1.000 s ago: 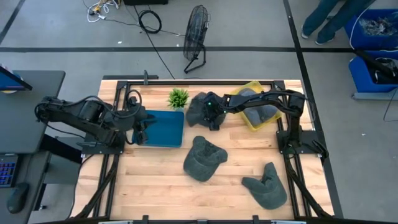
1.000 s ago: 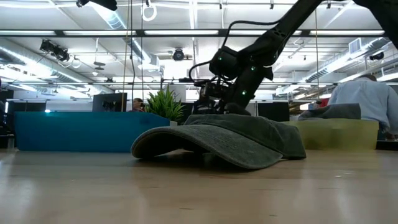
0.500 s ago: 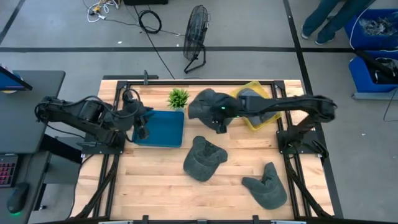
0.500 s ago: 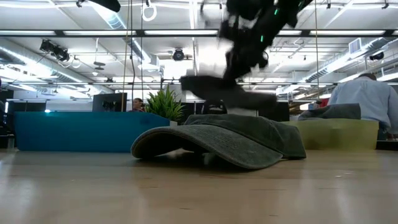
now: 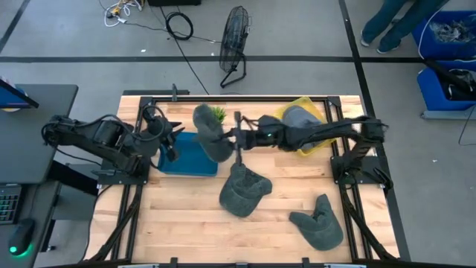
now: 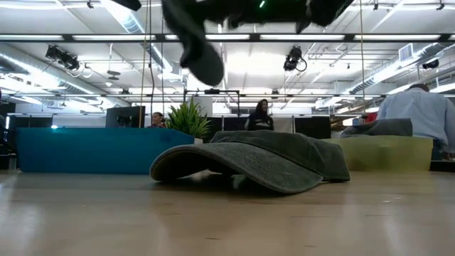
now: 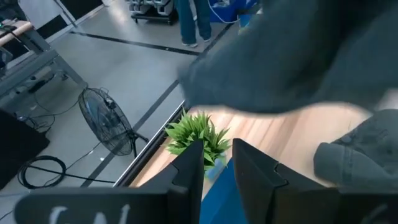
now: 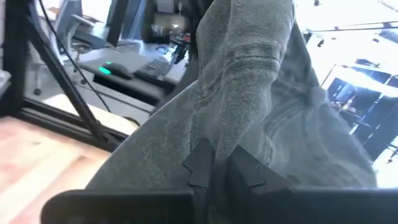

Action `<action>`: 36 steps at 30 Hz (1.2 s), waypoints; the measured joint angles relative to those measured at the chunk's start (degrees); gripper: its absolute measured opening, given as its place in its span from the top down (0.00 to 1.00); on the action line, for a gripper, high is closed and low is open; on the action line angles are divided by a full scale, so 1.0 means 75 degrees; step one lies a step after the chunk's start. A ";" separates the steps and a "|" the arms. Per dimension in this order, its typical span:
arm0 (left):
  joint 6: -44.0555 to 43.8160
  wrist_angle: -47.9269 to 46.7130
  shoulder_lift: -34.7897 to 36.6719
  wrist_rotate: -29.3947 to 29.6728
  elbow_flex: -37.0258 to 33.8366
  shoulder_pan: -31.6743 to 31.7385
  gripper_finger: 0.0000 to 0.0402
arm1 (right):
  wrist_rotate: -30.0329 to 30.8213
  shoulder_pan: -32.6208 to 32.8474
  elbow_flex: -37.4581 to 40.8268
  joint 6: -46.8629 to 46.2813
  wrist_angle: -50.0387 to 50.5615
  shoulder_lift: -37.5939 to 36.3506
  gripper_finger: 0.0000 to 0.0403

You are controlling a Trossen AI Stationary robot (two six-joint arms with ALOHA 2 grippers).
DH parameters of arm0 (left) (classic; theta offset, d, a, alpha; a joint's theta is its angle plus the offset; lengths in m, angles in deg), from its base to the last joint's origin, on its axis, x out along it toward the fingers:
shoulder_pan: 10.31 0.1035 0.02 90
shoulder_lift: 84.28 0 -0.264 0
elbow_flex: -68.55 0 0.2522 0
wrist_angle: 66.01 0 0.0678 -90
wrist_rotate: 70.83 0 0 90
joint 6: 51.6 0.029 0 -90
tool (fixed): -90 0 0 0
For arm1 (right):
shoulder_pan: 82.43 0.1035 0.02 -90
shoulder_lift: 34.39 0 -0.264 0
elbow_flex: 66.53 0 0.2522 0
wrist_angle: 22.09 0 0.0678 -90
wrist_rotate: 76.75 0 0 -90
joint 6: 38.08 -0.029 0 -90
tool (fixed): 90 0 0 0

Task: Pick & Place hat
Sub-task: Put the top black cap into the blue bin

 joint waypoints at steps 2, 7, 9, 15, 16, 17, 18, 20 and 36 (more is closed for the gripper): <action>0.0126 0.0042 -0.0003 0.0058 0.0000 -0.0063 0.78 | 0.0024 -0.0014 0.0000 0.0017 -0.0862 0.0633 0.94; 0.0596 0.0381 0.0000 0.0537 0.0003 -0.0168 0.78 | 0.0042 -0.0025 -0.0719 0.0563 -0.1568 0.2100 0.94; 0.0702 0.0410 0.0000 0.0601 0.0006 -0.0178 0.78 | 0.0021 -0.0016 -0.1244 0.0795 -0.1112 0.2586 0.94; 0.0711 0.0347 -0.0003 0.0620 0.0006 -0.0180 0.78 | 0.0170 -0.0019 -0.2793 0.1268 0.0973 0.3717 0.94; 0.0709 0.0280 -0.0003 0.0618 0.0006 -0.0180 0.78 | 0.0260 -0.0022 -0.2967 0.1375 0.1313 0.3815 0.94; 0.0674 0.0202 -0.0001 0.0620 0.0006 -0.0180 0.78 | 0.0356 -0.0022 -0.3134 0.1495 0.1573 0.3907 0.94; 0.0595 0.0130 0.0000 0.0620 0.0006 -0.0180 0.78 | 0.0421 -0.0022 -0.3269 0.1605 0.1775 0.3996 0.94; 0.0394 -0.0045 -0.0003 0.0621 0.0006 -0.0180 0.78 | 0.0418 -0.0022 -0.3408 0.1916 0.2138 0.4081 0.94; -0.0551 -0.0813 -0.0006 0.0617 0.0006 -0.0180 0.78 | 0.0450 0.0300 -0.3477 0.3880 0.4466 0.3993 0.94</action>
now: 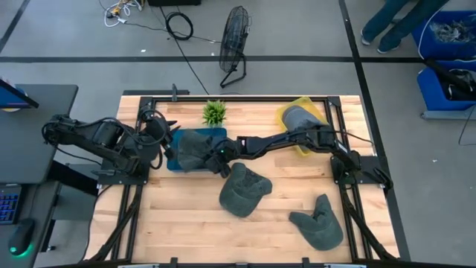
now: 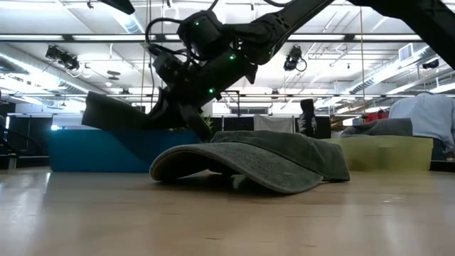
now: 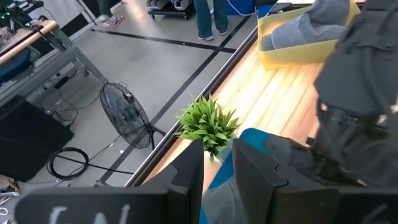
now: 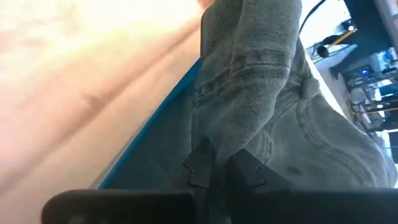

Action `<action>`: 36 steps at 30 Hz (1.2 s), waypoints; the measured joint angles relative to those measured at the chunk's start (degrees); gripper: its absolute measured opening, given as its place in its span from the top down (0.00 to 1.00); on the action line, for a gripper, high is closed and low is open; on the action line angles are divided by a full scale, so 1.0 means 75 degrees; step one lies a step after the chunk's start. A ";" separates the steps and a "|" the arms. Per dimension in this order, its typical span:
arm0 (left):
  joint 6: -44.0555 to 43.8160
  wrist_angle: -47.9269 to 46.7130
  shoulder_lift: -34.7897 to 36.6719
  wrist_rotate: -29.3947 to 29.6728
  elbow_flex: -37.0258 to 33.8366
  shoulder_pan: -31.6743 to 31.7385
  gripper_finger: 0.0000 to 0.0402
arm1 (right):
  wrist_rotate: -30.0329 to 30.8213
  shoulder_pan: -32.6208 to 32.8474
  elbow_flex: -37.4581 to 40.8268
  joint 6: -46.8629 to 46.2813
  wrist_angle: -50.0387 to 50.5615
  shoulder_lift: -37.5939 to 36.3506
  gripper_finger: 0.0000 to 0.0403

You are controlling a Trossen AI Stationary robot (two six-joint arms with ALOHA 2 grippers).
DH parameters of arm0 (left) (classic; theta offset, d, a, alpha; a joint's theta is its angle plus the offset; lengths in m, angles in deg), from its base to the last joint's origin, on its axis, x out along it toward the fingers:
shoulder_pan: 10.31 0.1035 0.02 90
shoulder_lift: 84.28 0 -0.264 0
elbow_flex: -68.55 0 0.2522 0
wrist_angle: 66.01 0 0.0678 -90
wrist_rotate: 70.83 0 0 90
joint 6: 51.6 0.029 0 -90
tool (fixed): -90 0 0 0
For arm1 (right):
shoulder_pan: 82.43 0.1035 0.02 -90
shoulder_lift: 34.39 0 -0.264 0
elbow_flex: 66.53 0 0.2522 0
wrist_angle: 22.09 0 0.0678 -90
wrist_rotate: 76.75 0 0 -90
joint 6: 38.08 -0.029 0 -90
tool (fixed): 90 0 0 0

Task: Pick & Place hat
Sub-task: Put the top black cap into the blue bin

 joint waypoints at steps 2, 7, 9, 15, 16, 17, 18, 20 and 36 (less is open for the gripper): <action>-0.0003 0.0002 0.0000 0.0000 0.0000 0.0000 0.78 | 0.0003 0.0076 0.0001 -0.0163 -0.0008 0.0000 0.92; -0.0006 0.0006 0.0000 0.0000 0.0000 0.0000 0.78 | 0.0109 0.0135 0.0017 -0.0444 0.0042 -0.0017 0.84; -0.0006 0.0006 0.0000 0.0000 0.0000 0.0000 0.78 | 0.0284 0.0147 0.0023 -0.0848 0.0067 -0.0015 0.79; -0.0006 0.0006 0.0000 0.0000 0.0000 0.0000 0.78 | 0.1596 0.0176 0.0038 -0.1321 0.0013 -0.0009 0.67; -0.0009 0.0006 0.0000 0.0000 0.0000 0.0000 0.78 | 0.1894 0.0185 0.0035 -0.1385 -0.0045 -0.0003 0.66; -0.0009 0.0009 0.0000 0.0000 0.0000 0.0000 0.78 | 0.2104 0.0180 -0.0021 -0.1549 -0.0045 0.0009 0.65; -0.0009 0.0009 0.0000 0.0000 0.0000 0.0000 0.78 | 0.2204 0.0171 -0.0072 -0.1775 -0.0043 0.0015 0.65; -0.0009 0.0009 0.0000 0.0000 0.0000 0.0000 0.78 | 0.2030 0.0158 -0.0143 -0.2276 -0.0060 0.0015 0.65; -0.0010 0.0012 0.0000 -0.0003 0.0000 0.0000 0.78 | 0.0471 0.0229 -0.0213 -0.3088 0.1947 -0.0056 0.95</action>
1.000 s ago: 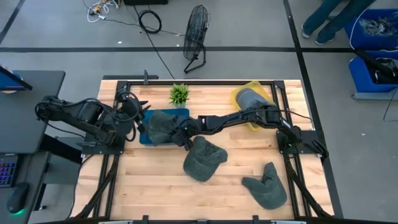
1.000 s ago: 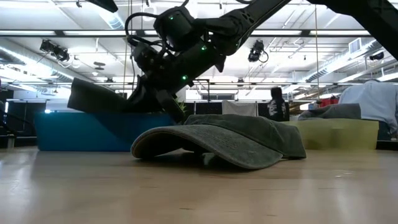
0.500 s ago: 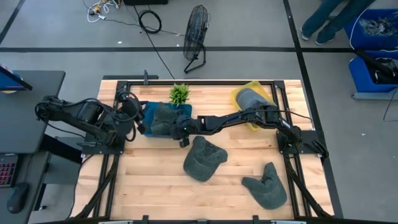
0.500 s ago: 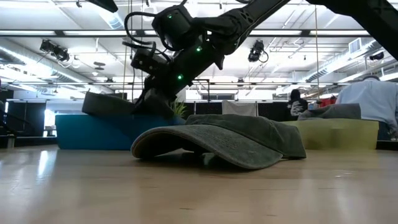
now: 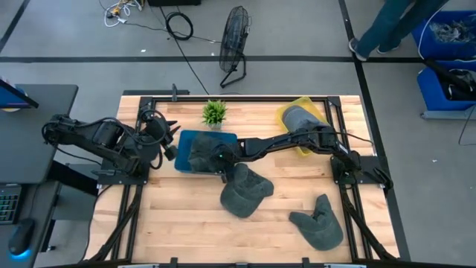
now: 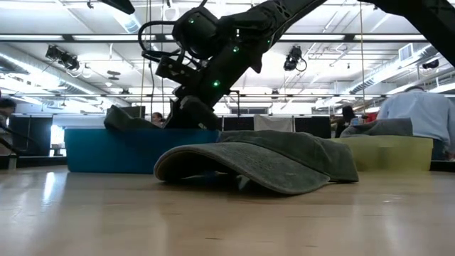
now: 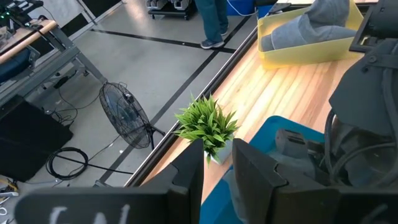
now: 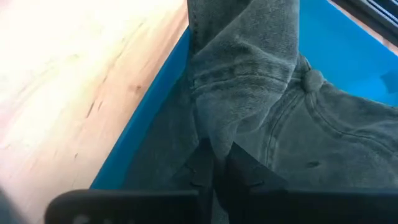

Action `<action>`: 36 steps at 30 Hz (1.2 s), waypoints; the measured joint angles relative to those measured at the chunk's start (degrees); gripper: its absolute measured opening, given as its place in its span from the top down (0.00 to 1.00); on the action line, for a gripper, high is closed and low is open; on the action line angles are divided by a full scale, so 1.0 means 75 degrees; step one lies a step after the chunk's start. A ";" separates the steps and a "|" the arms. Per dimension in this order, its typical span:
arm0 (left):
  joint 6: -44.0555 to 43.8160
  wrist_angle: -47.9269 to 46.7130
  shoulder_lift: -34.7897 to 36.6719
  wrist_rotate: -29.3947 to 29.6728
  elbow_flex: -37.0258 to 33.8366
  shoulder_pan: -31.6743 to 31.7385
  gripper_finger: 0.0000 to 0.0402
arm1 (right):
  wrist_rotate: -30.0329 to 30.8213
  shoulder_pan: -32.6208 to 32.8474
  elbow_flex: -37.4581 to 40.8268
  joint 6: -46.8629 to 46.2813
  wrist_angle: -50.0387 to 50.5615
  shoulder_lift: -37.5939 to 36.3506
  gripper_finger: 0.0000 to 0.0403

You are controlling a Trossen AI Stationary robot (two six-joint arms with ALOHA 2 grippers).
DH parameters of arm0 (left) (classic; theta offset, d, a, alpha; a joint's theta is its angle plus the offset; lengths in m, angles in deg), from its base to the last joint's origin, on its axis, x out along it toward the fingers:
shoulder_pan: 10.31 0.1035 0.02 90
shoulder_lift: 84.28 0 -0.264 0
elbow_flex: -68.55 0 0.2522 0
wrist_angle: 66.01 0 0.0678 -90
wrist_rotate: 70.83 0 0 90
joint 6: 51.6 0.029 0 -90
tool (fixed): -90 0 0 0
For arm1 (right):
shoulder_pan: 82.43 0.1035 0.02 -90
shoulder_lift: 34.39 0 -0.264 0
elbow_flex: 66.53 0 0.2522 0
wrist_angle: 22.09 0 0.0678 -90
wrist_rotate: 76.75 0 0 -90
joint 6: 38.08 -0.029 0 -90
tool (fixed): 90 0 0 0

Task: Pick & Place hat
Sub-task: Put the top black cap into the blue bin, then put the left cap into the blue bin

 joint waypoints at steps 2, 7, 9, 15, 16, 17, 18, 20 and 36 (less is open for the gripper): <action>-0.0001 0.0001 0.0000 0.0000 0.0000 0.0000 0.78 | -0.0210 -0.0014 0.0006 -0.0108 0.0026 0.0008 0.96; -0.0091 0.0003 0.0000 0.0000 0.0000 0.0000 0.78 | -0.0626 -0.0058 0.0026 -0.0567 0.0118 0.0027 0.97; -0.0170 0.0003 0.0000 -0.0003 0.0000 0.0000 0.78 | -0.0743 -0.0068 0.0030 -0.0629 0.0117 0.0033 0.97; -0.0176 0.0003 0.0000 -0.0003 0.0000 0.0000 0.78 | -0.0986 -0.0079 0.0041 -0.0635 0.0133 0.0042 0.90; -0.0176 0.0003 0.0000 -0.0003 0.0000 0.0000 0.78 | -0.0988 -0.0076 0.0041 -0.0635 0.0124 0.0042 0.88; -0.0176 0.0003 0.0000 -0.0003 0.0000 0.0000 0.78 | -0.0983 -0.0076 0.0041 -0.0630 0.0098 0.0042 0.87; -0.0176 0.0003 0.0000 -0.0003 0.0000 0.0000 0.78 | -0.0949 -0.0076 0.0045 -0.0634 0.0048 0.0035 0.85; -0.0176 -0.0001 0.0000 -0.0006 0.0000 0.0000 0.78 | -0.0748 -0.0061 0.0070 -0.0585 0.0004 -0.0057 0.81; -0.0192 -0.0047 0.0001 -0.0149 0.0000 0.0000 0.78 | -0.0390 0.0536 0.0052 -0.1458 0.2797 -0.3053 0.64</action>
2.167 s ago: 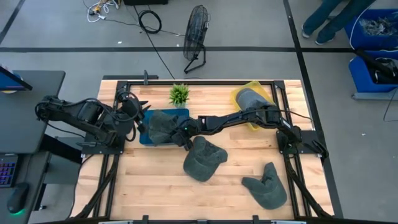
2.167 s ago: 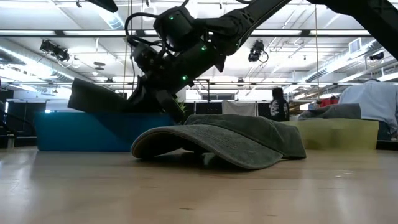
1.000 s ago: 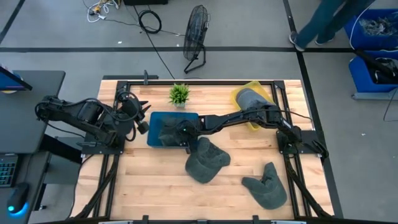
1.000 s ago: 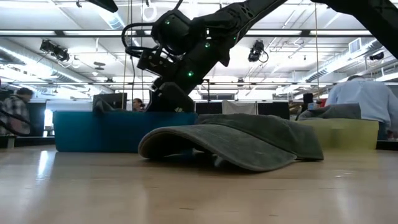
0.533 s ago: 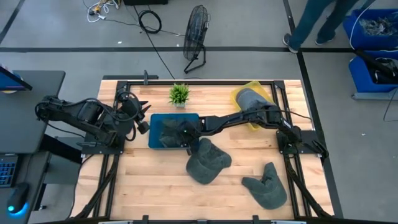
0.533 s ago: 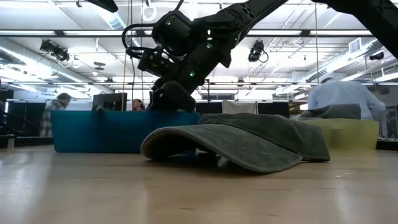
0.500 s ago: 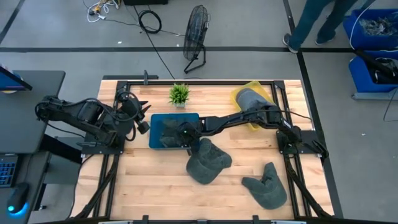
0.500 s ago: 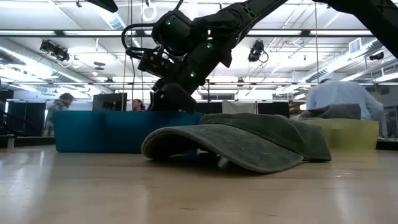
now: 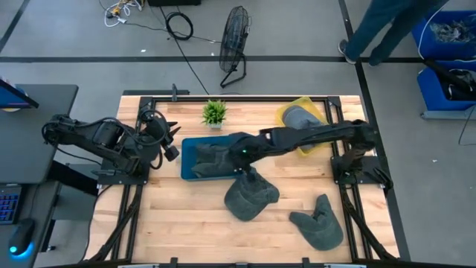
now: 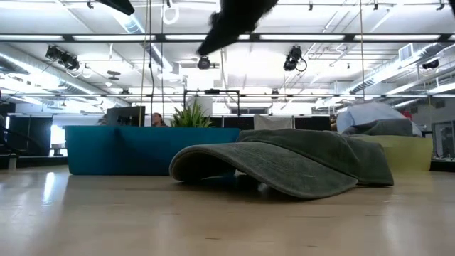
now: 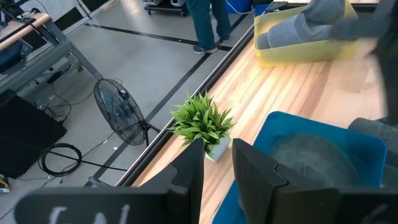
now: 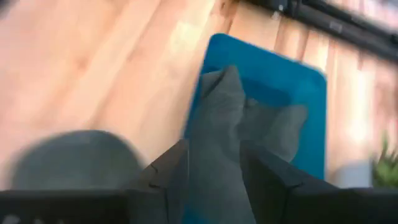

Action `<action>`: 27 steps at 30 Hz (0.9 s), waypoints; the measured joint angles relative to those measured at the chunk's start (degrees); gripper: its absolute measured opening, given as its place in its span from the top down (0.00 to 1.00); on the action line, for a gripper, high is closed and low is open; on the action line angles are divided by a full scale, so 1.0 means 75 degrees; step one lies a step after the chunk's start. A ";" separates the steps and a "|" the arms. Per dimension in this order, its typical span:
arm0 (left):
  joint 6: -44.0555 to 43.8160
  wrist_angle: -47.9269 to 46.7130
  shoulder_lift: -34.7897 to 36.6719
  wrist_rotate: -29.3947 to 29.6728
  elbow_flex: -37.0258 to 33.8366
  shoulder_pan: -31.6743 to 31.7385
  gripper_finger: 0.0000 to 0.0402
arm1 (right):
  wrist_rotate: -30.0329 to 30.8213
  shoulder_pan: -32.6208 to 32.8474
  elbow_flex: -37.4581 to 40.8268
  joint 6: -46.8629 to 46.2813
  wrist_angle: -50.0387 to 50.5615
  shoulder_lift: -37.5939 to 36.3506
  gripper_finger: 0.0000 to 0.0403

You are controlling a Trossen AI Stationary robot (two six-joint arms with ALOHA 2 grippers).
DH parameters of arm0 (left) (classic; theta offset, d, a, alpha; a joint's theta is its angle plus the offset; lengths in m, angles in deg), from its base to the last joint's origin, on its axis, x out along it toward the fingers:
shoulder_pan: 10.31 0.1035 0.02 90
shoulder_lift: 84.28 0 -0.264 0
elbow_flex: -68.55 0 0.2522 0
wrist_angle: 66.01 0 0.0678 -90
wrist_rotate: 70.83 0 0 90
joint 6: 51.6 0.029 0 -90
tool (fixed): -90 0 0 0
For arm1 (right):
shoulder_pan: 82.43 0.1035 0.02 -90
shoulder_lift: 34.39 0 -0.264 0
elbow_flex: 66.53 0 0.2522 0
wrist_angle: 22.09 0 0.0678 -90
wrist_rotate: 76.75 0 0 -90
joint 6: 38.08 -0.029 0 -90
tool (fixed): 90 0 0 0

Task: Pick & Place hat
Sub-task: Put the left cap into the blue bin

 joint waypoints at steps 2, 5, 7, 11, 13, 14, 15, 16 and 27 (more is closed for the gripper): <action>-0.0003 0.0000 0.0001 0.0000 0.0000 0.0002 0.78 | -0.0003 0.0161 0.0003 -0.1072 0.0611 -0.0237 0.65; -0.0005 0.0000 -0.0001 0.0000 0.0000 0.0003 0.78 | -0.0070 0.0464 0.0008 -0.2807 0.1180 -0.0269 0.67; -0.0026 0.0003 0.0002 0.0000 0.0000 0.0000 0.78 | -0.0247 0.0707 0.0096 -0.3565 0.1343 -0.0192 0.68; -0.0207 0.0003 0.0002 0.0000 0.0000 0.0002 0.78 | -0.0274 0.1119 0.0452 -0.4738 0.1363 0.0113 0.69; -0.0315 0.0000 -0.0001 0.0000 0.0000 0.0000 0.78 | -0.0189 0.1225 0.0641 -0.5347 0.1302 0.0190 0.69; -0.0352 0.0000 0.0002 0.0000 0.0000 0.0000 0.78 | -0.0116 0.1259 0.0740 -0.5609 0.1299 0.0222 0.68; -0.0360 0.0003 0.0002 -0.0003 0.0000 0.0000 0.78 | -0.0110 0.1276 0.0846 -0.5788 0.1285 0.0270 0.68; -0.0360 0.0003 -0.0001 -0.0003 0.0000 0.0000 0.78 | -0.0110 0.1295 0.0964 -0.5888 0.1285 0.0319 0.67; -0.0337 -0.0015 -0.0001 -0.0402 0.0000 0.0001 0.78 | -0.0119 0.1327 0.2051 -0.6875 0.0513 0.0370 0.56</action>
